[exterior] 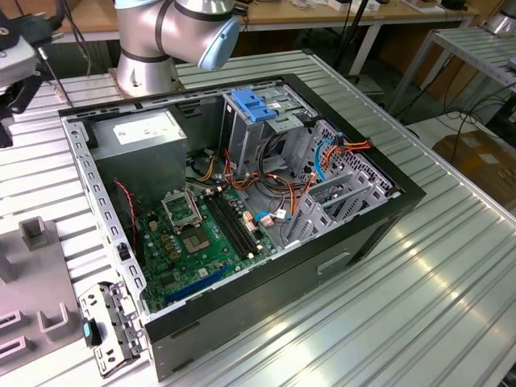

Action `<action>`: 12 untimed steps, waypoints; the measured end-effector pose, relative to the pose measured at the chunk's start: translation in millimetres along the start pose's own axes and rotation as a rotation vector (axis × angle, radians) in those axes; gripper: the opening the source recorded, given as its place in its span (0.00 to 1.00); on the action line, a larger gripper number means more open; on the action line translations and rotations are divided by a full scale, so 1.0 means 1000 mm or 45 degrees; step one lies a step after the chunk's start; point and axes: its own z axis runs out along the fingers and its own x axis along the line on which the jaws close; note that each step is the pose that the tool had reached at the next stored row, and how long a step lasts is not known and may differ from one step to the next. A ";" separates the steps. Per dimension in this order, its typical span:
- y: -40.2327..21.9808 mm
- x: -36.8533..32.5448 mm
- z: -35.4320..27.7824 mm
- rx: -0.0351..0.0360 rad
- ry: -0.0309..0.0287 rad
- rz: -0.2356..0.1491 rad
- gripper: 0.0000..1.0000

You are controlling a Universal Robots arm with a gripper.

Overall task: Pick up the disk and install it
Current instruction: 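Reach for the disk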

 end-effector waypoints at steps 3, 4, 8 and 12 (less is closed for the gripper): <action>-0.0009 0.0133 -0.0001 0.0001 0.0002 0.000 0.11; -0.0012 0.0172 -0.0001 0.0000 0.0003 0.000 0.11; -0.0027 0.0390 -0.0001 -0.0003 0.0010 0.000 0.11; -0.0044 0.0614 0.0000 -0.0006 0.0014 0.000 0.11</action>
